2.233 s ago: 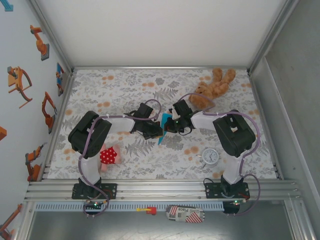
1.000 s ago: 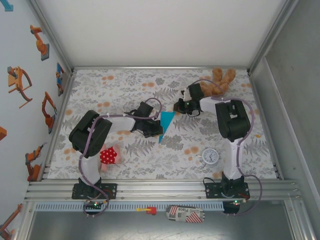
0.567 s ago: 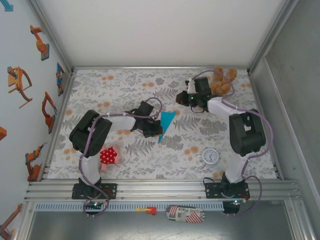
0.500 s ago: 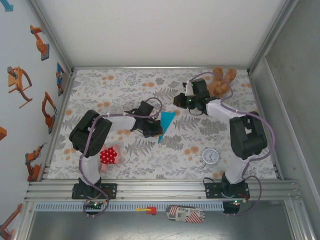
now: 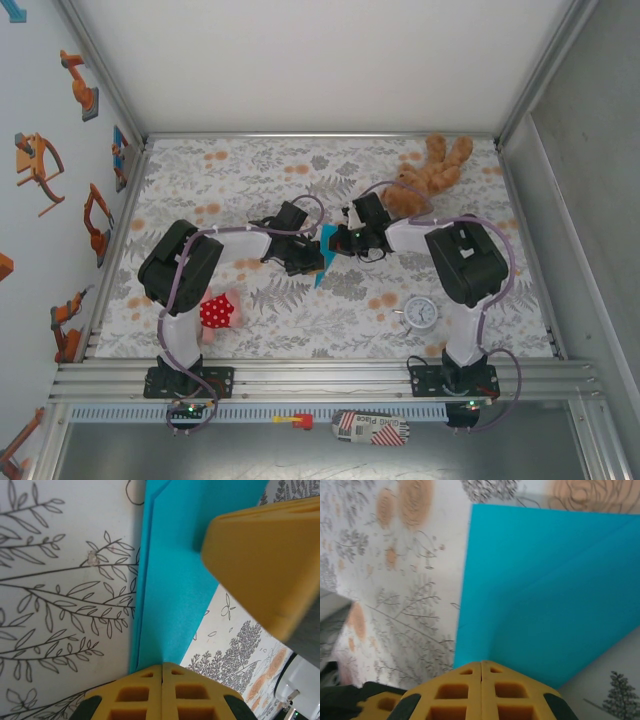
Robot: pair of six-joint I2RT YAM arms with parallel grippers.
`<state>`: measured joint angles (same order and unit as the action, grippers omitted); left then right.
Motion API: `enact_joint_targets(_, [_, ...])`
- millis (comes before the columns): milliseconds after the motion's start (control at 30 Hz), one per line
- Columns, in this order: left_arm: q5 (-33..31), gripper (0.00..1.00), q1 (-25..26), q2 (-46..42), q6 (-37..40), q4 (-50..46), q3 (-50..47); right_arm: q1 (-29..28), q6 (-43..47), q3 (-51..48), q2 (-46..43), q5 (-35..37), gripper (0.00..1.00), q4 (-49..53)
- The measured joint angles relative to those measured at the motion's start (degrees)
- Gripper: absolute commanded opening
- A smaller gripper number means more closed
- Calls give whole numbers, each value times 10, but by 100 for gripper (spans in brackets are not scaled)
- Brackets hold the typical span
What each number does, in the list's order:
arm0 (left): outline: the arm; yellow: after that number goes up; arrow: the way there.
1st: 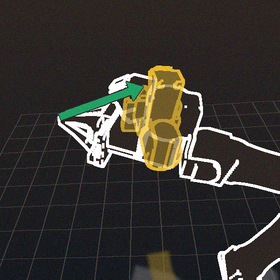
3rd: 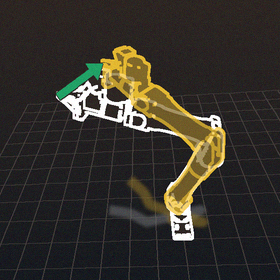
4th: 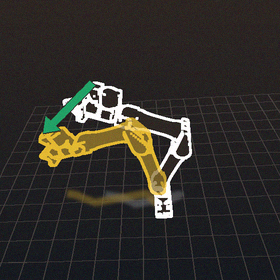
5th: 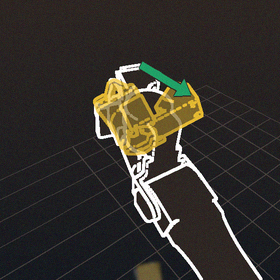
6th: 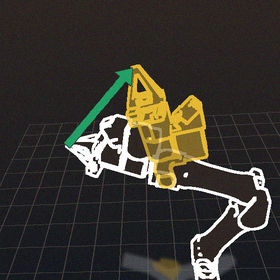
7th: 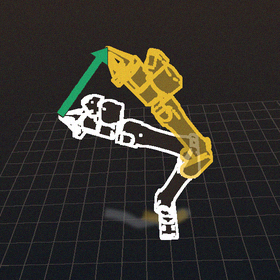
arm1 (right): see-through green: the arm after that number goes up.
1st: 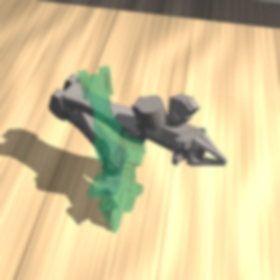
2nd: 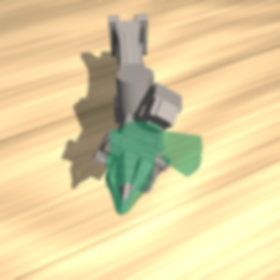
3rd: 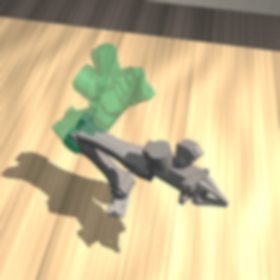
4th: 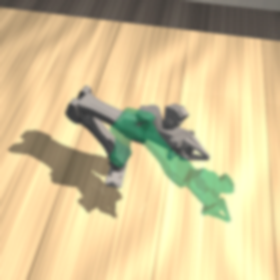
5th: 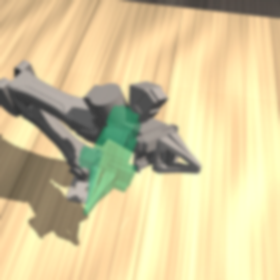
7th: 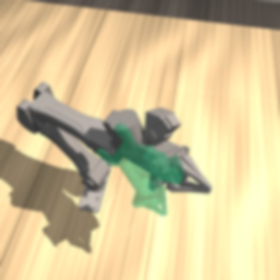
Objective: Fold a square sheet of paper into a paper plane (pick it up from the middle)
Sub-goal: Fold the wing for the fifth time at the center of the table.
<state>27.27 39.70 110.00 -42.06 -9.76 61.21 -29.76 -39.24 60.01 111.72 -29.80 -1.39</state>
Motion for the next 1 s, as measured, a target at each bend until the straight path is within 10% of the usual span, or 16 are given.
enact_joint_targets(1000, [-5,0,-4,24,31,0,34,-2,-2,33,30,-12,0,6])
